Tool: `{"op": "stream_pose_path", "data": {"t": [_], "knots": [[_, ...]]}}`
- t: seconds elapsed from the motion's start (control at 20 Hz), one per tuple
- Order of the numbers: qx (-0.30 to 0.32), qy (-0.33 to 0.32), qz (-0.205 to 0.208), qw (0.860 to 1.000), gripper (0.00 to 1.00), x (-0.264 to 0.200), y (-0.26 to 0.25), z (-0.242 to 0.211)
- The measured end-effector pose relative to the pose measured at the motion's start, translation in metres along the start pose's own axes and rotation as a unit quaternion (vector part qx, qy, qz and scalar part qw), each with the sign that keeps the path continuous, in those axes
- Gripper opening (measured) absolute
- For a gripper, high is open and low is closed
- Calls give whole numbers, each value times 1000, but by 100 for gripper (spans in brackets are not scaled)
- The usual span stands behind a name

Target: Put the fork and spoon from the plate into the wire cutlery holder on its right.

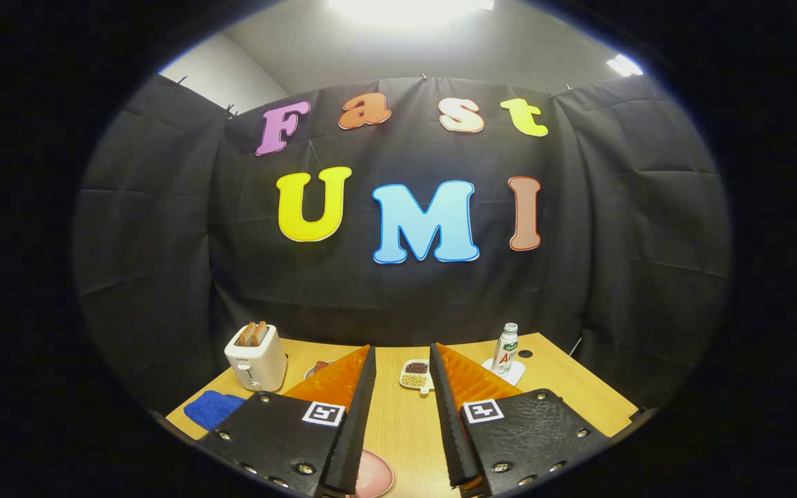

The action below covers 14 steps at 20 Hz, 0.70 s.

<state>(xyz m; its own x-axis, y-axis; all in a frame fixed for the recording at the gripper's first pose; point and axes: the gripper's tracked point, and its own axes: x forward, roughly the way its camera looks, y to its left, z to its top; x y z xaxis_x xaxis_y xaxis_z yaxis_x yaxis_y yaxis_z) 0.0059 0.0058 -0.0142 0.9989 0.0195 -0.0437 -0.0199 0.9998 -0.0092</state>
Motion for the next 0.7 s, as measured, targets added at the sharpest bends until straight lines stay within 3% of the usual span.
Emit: {"op": "stream_pose_path", "data": {"t": [0.7], "knots": [[-3,44,18,999,48,6,4,-28]]}}
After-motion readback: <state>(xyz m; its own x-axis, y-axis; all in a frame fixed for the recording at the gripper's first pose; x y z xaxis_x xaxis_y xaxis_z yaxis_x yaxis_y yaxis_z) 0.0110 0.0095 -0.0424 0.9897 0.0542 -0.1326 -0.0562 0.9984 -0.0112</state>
